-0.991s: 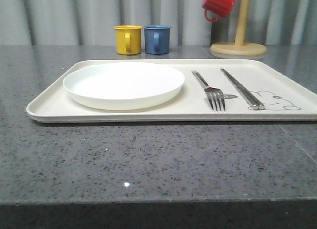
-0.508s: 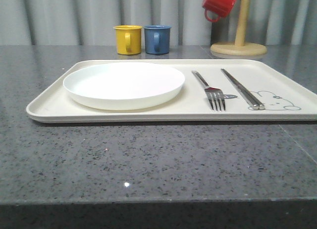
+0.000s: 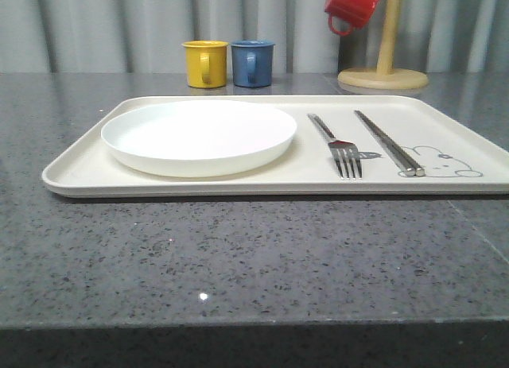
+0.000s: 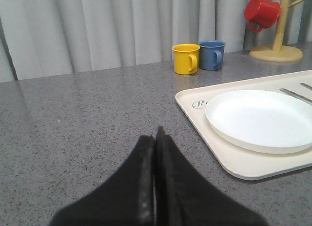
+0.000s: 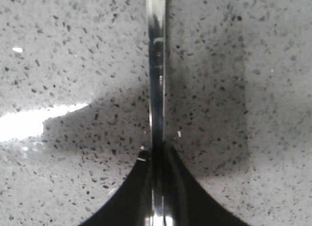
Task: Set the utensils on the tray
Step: 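Move the right gripper to the steel spoon and grasp it, then lower the spoon onto the tray beside the chopsticks and release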
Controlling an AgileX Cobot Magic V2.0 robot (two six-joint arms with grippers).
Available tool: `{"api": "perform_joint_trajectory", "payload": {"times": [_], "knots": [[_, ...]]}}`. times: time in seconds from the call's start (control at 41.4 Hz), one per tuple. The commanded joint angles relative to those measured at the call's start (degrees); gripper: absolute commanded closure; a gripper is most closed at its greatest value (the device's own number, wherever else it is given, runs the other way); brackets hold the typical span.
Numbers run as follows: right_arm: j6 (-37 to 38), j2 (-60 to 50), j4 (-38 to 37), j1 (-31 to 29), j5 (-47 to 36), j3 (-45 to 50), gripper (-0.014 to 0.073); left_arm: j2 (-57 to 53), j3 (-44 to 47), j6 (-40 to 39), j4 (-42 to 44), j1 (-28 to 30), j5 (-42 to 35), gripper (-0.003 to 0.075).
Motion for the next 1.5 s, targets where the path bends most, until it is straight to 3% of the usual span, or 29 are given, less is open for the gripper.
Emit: {"api": "perform_joint_trajectory", "payload": {"times": [0.0,0.363,0.604,0.991,1.475], "knots": [[-0.4,-4.3,-0.9,-0.4,0.1,-1.6,0.0634,0.5,-1.5,-0.6,-0.5,0.1,-5.1,0.0739],[4.2,-12.0,1.6,3.7,3.9,-1.6,0.0634,0.5,-1.5,-0.6,-0.5,0.1,-5.1,0.0739],[9.2,-13.3,2.1,12.3,6.6,-1.6,0.0633,0.5,-1.5,-0.6,-0.5,0.1,-5.1,0.0739],[15.2,-10.0,4.4,26.1,2.4,-1.5,0.0633,0.5,-1.5,-0.6,-0.5,0.1,-5.1,0.0739],[19.1,-3.4,3.3,26.7,1.3,-1.5,0.0633,0.5,-1.5,-0.6,-0.5,0.1,-5.1,0.0739]]}}
